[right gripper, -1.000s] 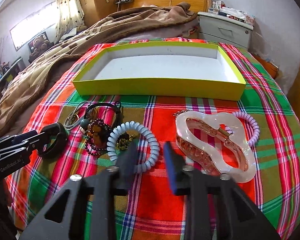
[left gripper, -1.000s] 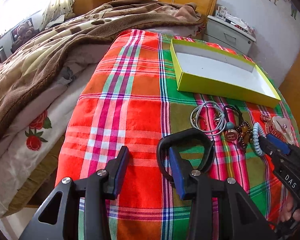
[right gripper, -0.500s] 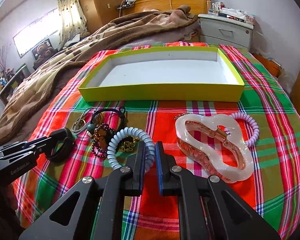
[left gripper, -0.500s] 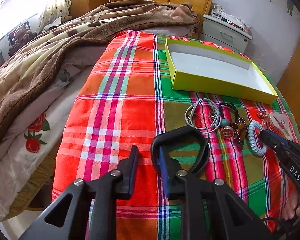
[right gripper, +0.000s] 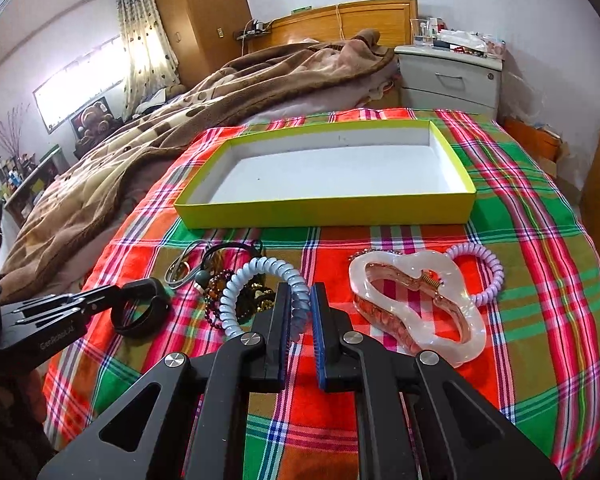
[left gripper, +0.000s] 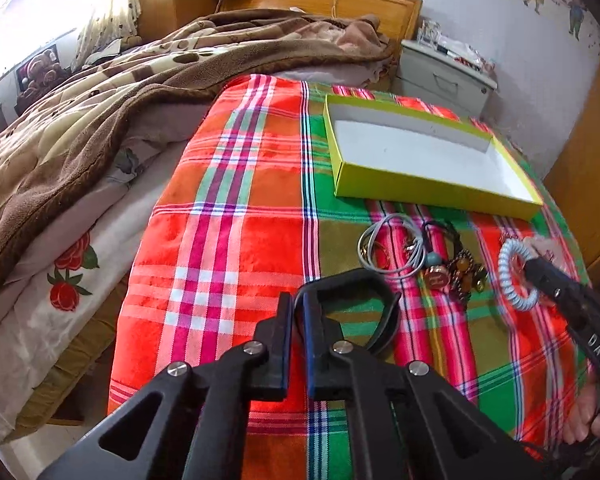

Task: Organize jewelry
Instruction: 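Carry the black band with the left tool while the right tool carries the blue coil over the box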

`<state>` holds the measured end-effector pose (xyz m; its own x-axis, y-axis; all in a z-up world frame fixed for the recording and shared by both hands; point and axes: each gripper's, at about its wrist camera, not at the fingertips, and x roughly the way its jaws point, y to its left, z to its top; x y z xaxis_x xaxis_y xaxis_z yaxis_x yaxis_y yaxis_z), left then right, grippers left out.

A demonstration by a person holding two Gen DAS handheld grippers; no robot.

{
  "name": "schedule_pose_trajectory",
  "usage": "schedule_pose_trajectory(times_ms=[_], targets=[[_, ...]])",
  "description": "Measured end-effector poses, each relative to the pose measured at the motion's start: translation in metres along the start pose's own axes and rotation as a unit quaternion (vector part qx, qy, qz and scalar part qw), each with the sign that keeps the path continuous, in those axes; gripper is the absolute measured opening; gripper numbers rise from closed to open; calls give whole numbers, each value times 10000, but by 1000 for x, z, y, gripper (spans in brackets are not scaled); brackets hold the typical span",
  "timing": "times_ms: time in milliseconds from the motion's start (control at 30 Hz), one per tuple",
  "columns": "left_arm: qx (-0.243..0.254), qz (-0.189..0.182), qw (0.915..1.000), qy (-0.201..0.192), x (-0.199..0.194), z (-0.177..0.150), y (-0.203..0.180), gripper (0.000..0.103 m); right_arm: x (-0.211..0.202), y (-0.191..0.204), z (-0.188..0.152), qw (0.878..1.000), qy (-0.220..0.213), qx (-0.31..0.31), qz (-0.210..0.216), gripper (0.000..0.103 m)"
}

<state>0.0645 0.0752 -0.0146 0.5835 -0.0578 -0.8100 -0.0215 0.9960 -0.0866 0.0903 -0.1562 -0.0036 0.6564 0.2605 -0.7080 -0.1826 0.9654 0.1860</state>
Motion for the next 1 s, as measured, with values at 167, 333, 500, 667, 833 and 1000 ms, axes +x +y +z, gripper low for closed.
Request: schedule_pose_trajectory(times_ms=[167,333,500,667,833,1000], targets=[[197,4,9998,105,7,4,-1,15,0,0,0,10000,1,16,17,10],[503,-11,9981,348,19,8,-1,43,-1,-2,1,10000,3,32,-2,10],[1034,13,9944,205,24,12,-12,46,2,0,2,10000,23,13,3,10],[1317,-204,9910,121,30,20,-14,49,2,2,3,10000,17,4,-7,10],[1191,-243,9924,174,33,26,-12,33,1,5,4,10000,13,-24,-8,10],[864,-301,9955,232,33,29,-1,9,0,6,7,10000,-20,-42,-26,10]])
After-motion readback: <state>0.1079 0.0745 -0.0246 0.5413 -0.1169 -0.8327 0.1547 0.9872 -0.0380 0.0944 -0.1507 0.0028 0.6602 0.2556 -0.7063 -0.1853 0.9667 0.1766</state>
